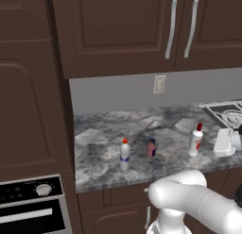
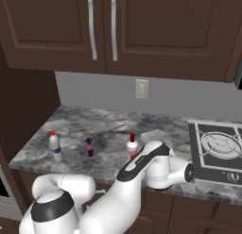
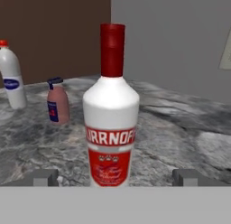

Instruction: Place the drinks on the dining counter in a tight cluster.

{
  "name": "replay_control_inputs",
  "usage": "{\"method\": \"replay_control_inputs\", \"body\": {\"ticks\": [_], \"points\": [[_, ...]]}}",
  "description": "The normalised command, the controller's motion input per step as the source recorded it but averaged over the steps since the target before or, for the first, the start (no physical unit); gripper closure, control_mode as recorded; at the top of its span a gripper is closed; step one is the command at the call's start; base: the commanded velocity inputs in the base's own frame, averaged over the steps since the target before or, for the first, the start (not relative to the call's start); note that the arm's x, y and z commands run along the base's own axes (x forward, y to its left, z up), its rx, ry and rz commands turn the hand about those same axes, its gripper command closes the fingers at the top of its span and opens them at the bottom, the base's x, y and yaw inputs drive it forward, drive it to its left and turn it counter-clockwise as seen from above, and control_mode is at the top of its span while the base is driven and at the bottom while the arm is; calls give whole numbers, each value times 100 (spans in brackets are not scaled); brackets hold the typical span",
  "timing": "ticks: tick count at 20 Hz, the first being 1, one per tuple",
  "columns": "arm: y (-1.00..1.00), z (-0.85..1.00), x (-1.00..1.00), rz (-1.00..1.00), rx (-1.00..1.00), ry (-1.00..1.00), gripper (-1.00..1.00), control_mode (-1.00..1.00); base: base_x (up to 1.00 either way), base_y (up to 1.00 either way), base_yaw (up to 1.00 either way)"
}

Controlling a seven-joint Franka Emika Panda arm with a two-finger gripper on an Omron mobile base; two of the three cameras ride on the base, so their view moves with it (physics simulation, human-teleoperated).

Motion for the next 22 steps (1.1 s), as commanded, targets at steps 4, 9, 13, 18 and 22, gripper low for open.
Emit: {"method": "replay_control_inputs", "body": {"ticks": [4, 9, 13, 18, 22], "points": [[5, -2, 0, 2, 0, 0, -100, -100, 0, 0, 0], [16, -9, 0, 0, 0, 0, -100, -100, 0, 0, 0], [10, -11, 0, 0, 0, 0, -100, -100, 0, 0, 0], [11, -12, 13, 0, 0, 0, -100, -100, 0, 0, 0], [8, -6, 19, 0, -1, 0, -100, -100, 0, 0, 0]]}}
